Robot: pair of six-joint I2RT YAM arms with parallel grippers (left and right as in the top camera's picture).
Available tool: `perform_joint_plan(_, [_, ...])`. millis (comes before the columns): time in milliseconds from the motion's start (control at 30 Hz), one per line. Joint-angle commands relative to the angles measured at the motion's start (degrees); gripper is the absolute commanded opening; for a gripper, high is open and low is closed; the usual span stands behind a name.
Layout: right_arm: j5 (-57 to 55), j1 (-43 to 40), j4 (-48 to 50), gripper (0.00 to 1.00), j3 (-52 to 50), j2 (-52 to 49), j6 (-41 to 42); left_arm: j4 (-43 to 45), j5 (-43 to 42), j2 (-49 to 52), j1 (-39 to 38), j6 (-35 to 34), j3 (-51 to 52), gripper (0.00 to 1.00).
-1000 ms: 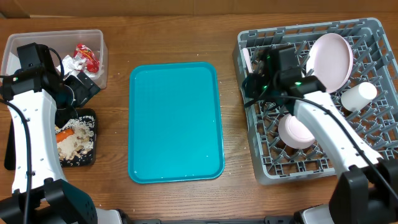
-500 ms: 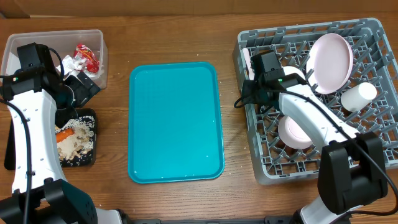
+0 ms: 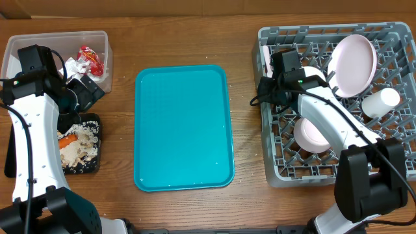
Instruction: Sort waste into correct bins and load items into the dishwasher rack
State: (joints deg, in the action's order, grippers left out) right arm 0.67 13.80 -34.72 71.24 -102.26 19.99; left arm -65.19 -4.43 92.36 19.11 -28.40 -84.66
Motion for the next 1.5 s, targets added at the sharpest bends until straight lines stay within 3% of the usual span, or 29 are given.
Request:
perform_joint_plan(0, [-4.44,-1.95,0.44,0.22,0.02,0.5,1.03,-0.17,0.15,-0.48,-0.44,-0.35,-0.9,1.0])
perform_joint_plan(33, [-4.42,-1.95,0.39,0.22,0.11,0.5,1.03,-0.15,0.15,-0.46,-0.44,-0.35,-0.9,1.0])
perform_joint_plan(200, [-1.11,-1.95,-2.78,0.44,3.3,0.68,1.03,-0.17,0.15,-0.48,-0.39,-0.35,-0.9,1.0])
perform_joint_plan(500, [1.66,-1.88,-24.7,0.54,19.65,9.29,1.16,-0.17,0.15,-0.46,-0.39,-0.35,-0.9,1.0])
perform_joint_plan(700, [0.85,0.35,-34.86,0.54,16.17,24.33,3.87,-0.17,0.15,-0.48,-0.44,-0.35,-0.9,1.0])
perform_joint_plan(867, [-12.44,9.49,-32.96,0.55,-0.37,38.1,17.57,-0.15,0.15,-0.48,-0.44,-0.35,-0.9,1.0])
perform_joint_plan(900, [-13.64,10.8,-31.1,0.58,-3.76,40.57,20.15,-0.15,0.15,-0.48,-0.44,-0.35,-0.9,1.0])
perform_joint_plan(933, [-14.69,12.04,-27.43,0.92,-8.94,44.17,22.86,-0.17,0.15,-0.48,-0.44,-0.35,-0.9,1.0])
perform_joint_plan(967, [-14.75,12.13,-24.94,1.0,-11.87,45.99,23.39,-0.17,0.15,-0.48,-0.44,-0.35,-0.9,1.0])
perform_joint_plan(1067, [-13.35,12.13,-22.38,1.0,-16.57,48.19,23.54,-0.17,0.15,-0.48,-0.44,-0.35,-0.9,1.0])
perform_joint_plan(1467, [-13.05,12.13,-23.06,1.0,-16.57,42.03,23.32,-0.17,0.15,-0.48,-0.44,-0.35,-0.9,1.0])
